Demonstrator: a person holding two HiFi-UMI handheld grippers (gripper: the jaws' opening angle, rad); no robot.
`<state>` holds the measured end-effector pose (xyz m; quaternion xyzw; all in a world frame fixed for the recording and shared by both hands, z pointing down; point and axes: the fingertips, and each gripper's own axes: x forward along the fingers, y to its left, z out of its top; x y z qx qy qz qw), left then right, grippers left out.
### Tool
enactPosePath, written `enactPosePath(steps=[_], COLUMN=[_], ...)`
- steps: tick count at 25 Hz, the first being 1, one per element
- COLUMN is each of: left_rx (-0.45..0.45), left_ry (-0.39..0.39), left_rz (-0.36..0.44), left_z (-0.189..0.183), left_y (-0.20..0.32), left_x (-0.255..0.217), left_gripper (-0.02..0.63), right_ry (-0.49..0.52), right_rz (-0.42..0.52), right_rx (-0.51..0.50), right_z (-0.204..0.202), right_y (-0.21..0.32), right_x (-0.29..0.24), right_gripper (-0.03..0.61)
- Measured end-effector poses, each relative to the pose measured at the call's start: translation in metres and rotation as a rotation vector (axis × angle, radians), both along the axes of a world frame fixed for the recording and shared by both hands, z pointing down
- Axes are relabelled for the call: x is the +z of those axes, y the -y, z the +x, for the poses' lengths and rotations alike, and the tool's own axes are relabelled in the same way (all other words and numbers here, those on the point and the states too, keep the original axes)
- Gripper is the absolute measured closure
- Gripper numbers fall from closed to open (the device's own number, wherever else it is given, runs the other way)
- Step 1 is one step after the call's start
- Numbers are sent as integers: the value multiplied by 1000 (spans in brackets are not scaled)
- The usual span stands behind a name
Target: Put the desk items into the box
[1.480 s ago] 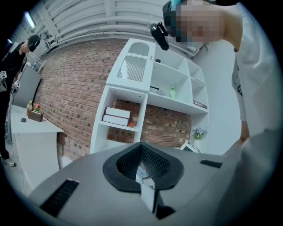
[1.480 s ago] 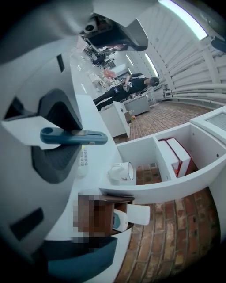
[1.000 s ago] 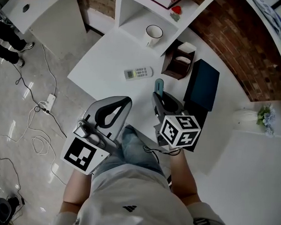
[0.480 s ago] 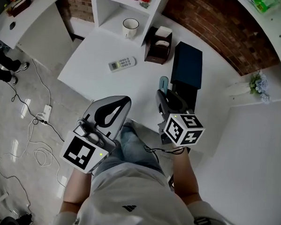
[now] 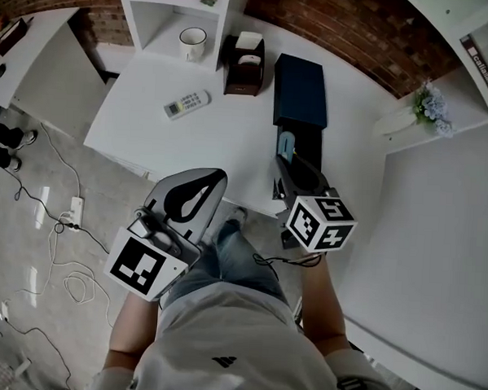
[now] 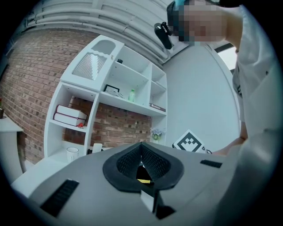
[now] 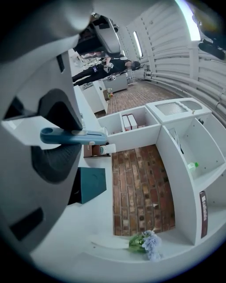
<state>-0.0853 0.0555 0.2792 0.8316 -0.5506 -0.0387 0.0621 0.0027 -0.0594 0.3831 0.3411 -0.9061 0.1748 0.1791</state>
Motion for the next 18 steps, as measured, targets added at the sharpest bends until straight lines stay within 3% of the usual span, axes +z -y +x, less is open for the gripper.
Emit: enactPosePath(steps=[18], left_rx=[156], left_ry=[-12], left_rz=[22], left_z=[85], left_y=[70], left_x=[-8], left_gripper=[603], right_ry=[-34], right_rz=[-49], right_rx=[121], right_z=[91], right_y=[37], right_x=[16], right_gripper=[468])
